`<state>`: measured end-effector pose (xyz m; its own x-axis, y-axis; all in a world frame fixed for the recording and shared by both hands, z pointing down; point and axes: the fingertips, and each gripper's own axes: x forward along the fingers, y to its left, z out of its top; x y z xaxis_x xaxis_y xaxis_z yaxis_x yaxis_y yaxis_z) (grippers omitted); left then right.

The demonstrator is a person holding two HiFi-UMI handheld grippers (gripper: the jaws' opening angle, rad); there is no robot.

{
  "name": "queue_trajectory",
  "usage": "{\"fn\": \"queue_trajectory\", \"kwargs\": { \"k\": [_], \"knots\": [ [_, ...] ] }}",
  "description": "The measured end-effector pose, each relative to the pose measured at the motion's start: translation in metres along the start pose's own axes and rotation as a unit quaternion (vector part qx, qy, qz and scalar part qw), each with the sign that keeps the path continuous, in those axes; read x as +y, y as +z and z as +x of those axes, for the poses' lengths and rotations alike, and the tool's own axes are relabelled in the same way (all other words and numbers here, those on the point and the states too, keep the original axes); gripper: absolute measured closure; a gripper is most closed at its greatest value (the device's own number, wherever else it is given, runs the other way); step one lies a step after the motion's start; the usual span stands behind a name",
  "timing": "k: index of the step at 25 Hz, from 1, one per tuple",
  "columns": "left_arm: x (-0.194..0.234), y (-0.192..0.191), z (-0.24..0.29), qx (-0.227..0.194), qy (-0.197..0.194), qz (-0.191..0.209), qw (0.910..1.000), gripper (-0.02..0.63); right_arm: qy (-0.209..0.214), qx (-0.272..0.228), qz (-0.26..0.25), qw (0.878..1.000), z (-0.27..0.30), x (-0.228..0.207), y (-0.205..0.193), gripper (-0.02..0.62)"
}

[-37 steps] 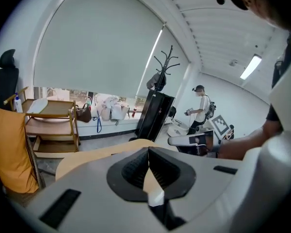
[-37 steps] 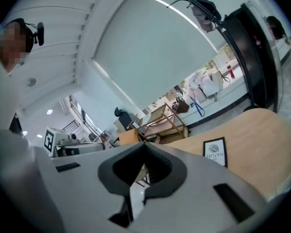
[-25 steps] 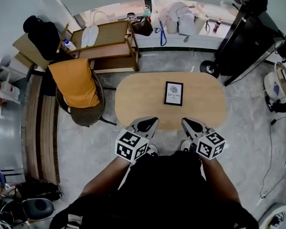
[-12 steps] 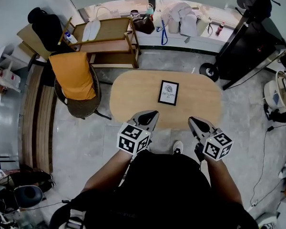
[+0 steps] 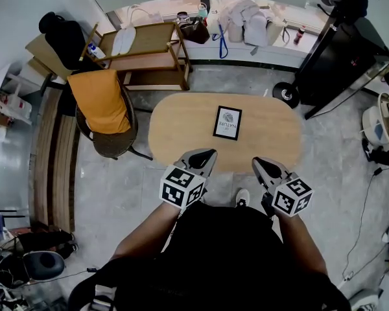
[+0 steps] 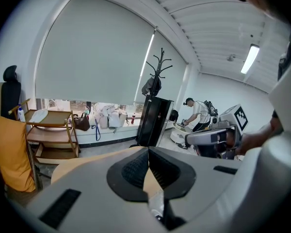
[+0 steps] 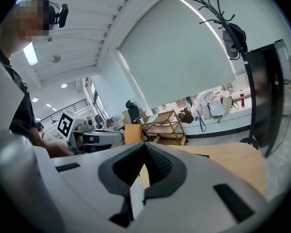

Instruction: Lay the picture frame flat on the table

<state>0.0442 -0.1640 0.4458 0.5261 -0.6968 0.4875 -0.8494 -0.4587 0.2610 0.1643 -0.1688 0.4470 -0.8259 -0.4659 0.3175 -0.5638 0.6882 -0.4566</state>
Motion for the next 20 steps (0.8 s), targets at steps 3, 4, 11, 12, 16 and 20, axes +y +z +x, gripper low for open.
{"fn": "queue_trajectory", "kwargs": {
  "k": [3, 4, 11, 12, 16, 20],
  "knots": [
    [0.0005, -0.001, 0.001, 0.002, 0.003, 0.001, 1.0, 0.601, 0.002, -0.001, 0.0, 1.0, 0.0005, -0.0021, -0.0002, 0.595],
    [0.0011, -0.0015, 0.0007, 0.002, 0.004, 0.001, 1.0, 0.601, 0.002, -0.001, 0.0, 1.0, 0.001, -0.0024, -0.0007, 0.595],
    [0.0053, -0.0028, -0.0014, 0.004, 0.006, 0.002, 1.0, 0.601, 0.004, 0.0, -0.001, 1.0, 0.0065, 0.0004, -0.0014, 0.595],
    [0.005, -0.0027, -0.0017, 0.004, 0.005, 0.002, 1.0, 0.601, 0.004, 0.001, -0.002, 1.0, 0.0066, 0.0013, -0.0014, 0.595],
    [0.0045, -0.0024, -0.0033, 0.004, 0.002, 0.003, 1.0, 0.601, 0.002, 0.001, -0.003, 1.0, 0.0078, 0.0036, -0.0002, 0.595],
    [0.0013, -0.0049, -0.0058, 0.006, -0.001, 0.005, 1.0, 0.601, 0.001, -0.001, -0.002, 1.0, 0.0049, 0.0059, -0.003, 0.595]
  ]
}}
